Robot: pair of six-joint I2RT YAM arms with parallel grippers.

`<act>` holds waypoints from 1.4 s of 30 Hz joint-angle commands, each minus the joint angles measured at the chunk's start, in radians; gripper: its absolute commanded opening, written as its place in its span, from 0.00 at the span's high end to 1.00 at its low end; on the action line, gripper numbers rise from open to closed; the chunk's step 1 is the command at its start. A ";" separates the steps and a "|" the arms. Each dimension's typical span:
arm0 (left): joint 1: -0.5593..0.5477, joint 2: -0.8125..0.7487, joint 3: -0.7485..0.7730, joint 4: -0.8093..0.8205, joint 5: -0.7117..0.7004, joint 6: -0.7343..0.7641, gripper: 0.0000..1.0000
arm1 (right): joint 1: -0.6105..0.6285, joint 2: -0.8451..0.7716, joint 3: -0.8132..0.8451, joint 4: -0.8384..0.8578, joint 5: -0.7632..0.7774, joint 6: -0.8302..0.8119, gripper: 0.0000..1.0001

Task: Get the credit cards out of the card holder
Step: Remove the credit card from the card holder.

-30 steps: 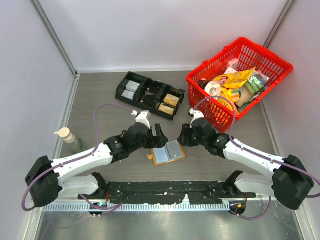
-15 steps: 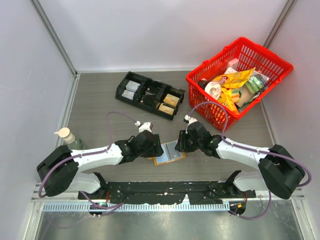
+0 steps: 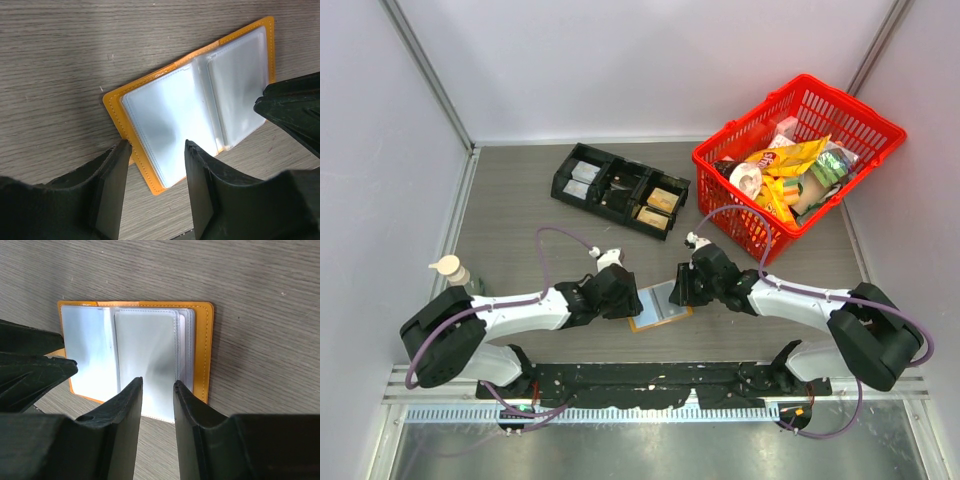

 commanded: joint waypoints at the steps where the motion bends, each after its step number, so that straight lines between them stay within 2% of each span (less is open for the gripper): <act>1: -0.011 0.028 -0.010 -0.002 0.000 -0.025 0.49 | 0.005 -0.013 0.010 -0.018 0.050 -0.023 0.64; 7: -0.015 0.037 -0.007 -0.002 0.000 -0.026 0.51 | 0.007 -0.019 0.019 -0.028 0.043 -0.038 0.64; 17: -0.029 0.049 0.002 0.008 -0.002 -0.037 0.53 | 0.030 0.000 0.043 0.041 -0.097 -0.020 0.70; 31: -0.035 0.014 -0.028 0.039 -0.031 -0.069 0.54 | 0.070 -0.013 0.100 0.079 -0.177 -0.026 0.70; 33: -0.035 -0.001 -0.039 0.048 -0.043 -0.075 0.54 | 0.073 -0.008 0.111 0.053 -0.146 -0.034 0.69; 35: -0.035 -0.008 -0.042 0.047 -0.046 -0.080 0.54 | 0.073 -0.023 0.114 -0.017 -0.050 -0.035 0.66; 40: -0.035 0.009 -0.039 0.047 -0.039 -0.084 0.54 | 0.073 -0.082 0.112 -0.133 0.206 -0.048 0.52; 42: -0.034 0.014 -0.035 0.050 -0.036 -0.083 0.54 | 0.073 -0.083 0.114 -0.169 0.249 -0.051 0.48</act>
